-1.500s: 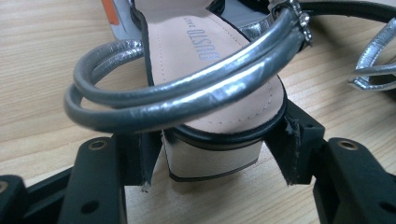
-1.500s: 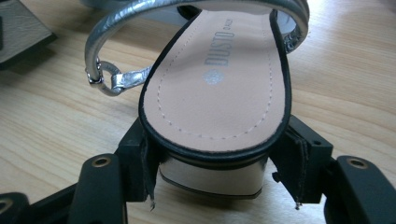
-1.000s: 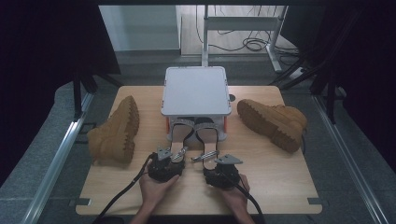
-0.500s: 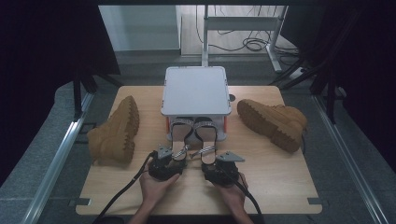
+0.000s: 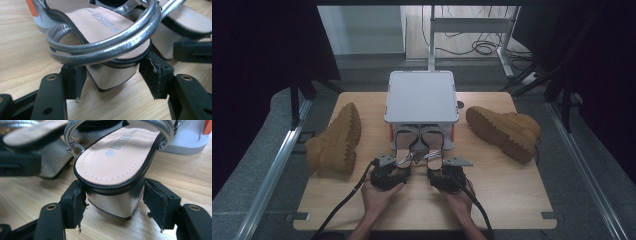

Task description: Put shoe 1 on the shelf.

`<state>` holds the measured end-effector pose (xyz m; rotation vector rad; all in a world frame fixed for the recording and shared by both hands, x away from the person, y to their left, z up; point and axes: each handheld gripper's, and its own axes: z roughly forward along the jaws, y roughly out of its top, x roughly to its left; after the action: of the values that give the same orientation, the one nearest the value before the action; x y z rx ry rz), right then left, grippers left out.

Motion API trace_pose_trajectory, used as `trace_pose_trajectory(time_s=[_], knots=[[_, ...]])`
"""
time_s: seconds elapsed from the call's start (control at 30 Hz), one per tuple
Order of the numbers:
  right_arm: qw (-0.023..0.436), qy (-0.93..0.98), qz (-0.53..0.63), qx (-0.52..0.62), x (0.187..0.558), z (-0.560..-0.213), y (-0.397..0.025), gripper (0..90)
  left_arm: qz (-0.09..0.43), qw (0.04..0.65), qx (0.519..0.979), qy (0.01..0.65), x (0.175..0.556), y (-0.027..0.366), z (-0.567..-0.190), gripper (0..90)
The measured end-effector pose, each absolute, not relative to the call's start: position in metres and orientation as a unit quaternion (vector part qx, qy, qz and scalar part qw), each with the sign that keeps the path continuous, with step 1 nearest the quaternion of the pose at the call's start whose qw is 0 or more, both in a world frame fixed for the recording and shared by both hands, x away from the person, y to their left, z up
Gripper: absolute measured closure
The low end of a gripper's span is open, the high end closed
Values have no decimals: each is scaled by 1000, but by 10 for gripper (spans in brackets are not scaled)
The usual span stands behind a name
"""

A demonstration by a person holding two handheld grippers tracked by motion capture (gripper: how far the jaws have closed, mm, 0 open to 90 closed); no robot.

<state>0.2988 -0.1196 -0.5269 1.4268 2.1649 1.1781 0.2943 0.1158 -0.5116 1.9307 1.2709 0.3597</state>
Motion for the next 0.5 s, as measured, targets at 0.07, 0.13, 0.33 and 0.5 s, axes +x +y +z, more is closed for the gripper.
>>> trace_pose_trajectory(time_s=[0.07, 0.13, 0.33, 0.5], knots=[[146, 754, 406, 496, 299, -529, -119, 359, 142, 390, 760, 500, 296, 116, -512, 390], [144, 755, 405, 496, 299, -530, -119, 360, 143, 388, 761, 500, 299, 115, -512, 390], [135, 748, 416, 499, 303, -525, -123, 360, 145, 387, 761, 499, 310, 114, -511, 391], [140, 742, 422, 502, 311, -516, -123, 360, 145, 387, 761, 501, 314, 112, -511, 391]])
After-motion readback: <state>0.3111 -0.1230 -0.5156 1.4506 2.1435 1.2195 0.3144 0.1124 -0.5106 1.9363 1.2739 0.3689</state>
